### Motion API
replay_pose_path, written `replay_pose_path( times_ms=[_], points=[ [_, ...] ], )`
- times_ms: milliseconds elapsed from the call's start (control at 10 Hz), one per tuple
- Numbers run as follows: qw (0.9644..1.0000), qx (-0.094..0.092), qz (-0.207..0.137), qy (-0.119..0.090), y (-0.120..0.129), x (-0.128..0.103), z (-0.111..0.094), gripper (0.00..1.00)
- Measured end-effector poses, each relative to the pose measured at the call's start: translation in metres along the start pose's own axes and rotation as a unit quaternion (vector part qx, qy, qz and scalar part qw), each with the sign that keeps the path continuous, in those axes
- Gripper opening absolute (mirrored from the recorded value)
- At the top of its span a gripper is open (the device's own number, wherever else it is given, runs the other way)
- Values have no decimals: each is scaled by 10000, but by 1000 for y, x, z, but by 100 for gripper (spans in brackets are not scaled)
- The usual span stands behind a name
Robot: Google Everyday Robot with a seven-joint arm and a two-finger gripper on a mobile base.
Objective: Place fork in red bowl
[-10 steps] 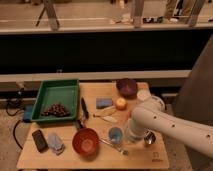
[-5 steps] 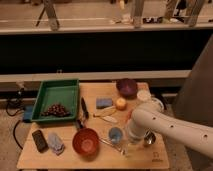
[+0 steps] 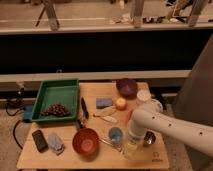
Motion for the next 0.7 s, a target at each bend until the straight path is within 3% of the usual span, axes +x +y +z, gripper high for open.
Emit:
replay_pose_path(
  times_ms=[300,700],
  points=[
    [9998,-152,2,-127,2,-9,21,80],
    [9970,-397,-449,-496,19,-33,28,80]
  ],
)
